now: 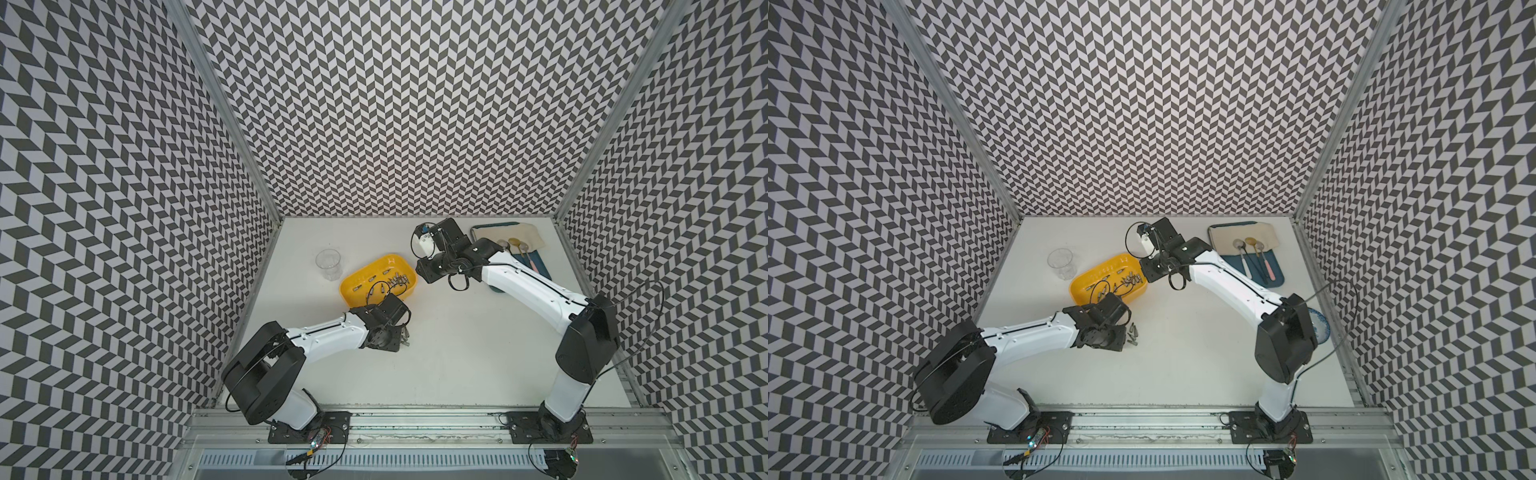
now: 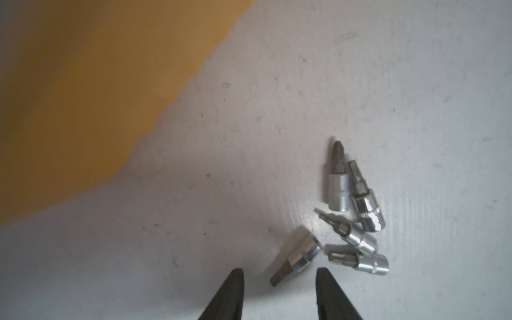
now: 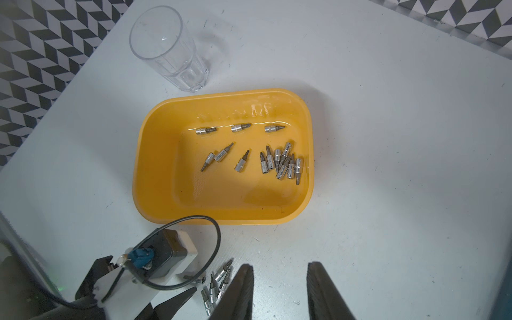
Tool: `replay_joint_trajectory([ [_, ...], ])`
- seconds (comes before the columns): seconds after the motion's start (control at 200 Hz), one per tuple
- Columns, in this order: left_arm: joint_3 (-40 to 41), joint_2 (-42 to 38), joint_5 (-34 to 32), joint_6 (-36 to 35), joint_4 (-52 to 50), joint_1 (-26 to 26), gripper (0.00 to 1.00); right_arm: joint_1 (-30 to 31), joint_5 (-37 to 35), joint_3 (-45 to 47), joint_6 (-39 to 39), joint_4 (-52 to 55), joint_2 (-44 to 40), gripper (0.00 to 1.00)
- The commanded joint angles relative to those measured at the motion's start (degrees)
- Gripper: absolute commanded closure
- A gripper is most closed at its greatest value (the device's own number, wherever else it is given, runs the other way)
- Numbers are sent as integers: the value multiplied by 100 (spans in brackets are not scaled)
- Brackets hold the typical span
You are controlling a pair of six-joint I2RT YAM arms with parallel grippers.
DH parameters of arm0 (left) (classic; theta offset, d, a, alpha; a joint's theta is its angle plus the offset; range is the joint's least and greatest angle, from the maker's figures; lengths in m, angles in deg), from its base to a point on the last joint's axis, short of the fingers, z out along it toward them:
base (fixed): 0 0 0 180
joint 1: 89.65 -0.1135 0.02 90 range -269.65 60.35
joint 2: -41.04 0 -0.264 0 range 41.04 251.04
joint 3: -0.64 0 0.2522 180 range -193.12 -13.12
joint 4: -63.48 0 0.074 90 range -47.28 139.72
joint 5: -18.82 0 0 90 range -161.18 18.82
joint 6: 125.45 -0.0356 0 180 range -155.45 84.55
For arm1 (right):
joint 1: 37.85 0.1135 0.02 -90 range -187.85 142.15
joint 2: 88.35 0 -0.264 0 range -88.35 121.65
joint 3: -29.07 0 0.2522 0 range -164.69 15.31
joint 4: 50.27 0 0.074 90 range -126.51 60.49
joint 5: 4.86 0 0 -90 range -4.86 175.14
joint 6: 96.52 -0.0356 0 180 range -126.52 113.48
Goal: Put the bit on the desktop into the storage box
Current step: Place the screwdriver bit in the storage box, then pick up the screwdriver bit from the center of the board.
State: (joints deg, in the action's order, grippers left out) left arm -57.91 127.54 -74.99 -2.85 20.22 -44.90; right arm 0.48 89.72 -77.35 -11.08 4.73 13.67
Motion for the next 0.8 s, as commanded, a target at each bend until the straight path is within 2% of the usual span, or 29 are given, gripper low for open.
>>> replay_joint_trajectory([
  [0.0, -199, 124, -28, -78, 119, 60, 54, -60, 8, 77, -20, -239, -241, 63],
  [0.29, -344, 485, -111, -117, 40, 77, 56, -181, 64, 230, 49, -239, -362, 63],
  [0.611, -205, 315, -123, -16, 23, 99, 65, -212, 98, 251, 71, -239, -395, 63],
  [0.796, -192, 341, -124, 28, 3, 101, 67, -212, 173, 346, 77, -252, -417, 63],
])
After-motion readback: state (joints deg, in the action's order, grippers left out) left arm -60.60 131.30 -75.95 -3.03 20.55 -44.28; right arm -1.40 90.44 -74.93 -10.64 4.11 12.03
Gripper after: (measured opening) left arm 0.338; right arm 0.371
